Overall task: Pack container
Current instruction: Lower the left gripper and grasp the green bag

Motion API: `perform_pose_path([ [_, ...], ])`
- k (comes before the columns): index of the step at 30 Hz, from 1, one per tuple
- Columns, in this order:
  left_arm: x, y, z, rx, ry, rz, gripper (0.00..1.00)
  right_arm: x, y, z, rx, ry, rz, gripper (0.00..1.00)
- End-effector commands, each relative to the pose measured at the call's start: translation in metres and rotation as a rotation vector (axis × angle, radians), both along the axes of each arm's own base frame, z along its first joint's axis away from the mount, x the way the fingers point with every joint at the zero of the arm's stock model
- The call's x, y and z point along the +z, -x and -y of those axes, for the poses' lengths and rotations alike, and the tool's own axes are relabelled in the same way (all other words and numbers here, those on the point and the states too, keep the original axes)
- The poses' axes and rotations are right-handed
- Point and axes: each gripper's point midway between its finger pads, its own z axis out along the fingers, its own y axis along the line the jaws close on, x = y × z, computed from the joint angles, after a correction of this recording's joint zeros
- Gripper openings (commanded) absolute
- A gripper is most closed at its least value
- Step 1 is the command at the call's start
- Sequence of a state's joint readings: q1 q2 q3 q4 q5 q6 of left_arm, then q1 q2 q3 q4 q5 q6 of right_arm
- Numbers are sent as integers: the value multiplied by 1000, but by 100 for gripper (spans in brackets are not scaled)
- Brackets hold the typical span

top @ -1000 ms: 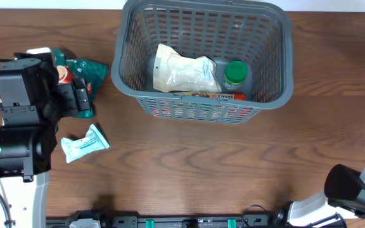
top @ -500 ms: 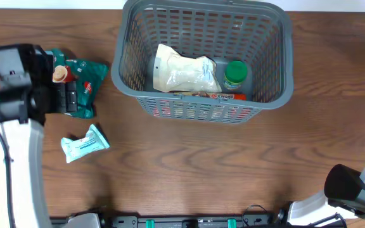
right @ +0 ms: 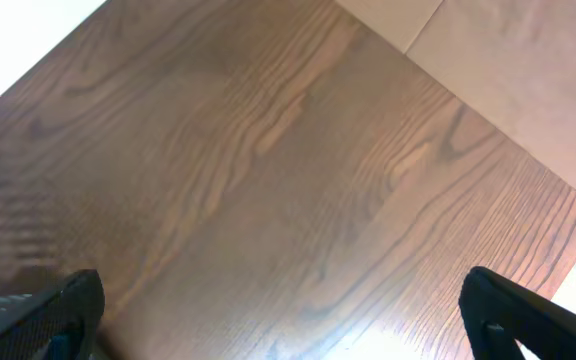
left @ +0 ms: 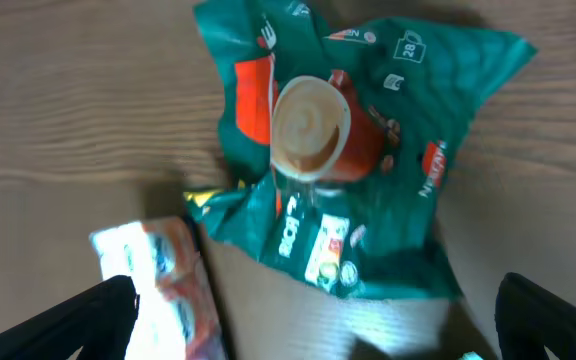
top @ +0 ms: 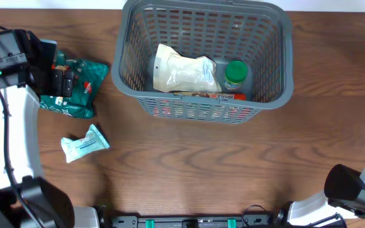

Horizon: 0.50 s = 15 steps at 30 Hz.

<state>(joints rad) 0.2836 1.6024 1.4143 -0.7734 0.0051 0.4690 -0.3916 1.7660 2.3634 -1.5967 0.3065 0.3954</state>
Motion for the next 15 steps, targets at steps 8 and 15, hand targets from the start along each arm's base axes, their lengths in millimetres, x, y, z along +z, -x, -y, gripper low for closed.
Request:
perform_pose_path([
  [8, -44, -21, -2, -67, 25, -72, 98, 3, 3, 4, -26, 3, 12, 99],
  [15, -54, -27, -11, -78, 17, -95, 98, 3, 3, 4, -25, 3, 12, 99],
])
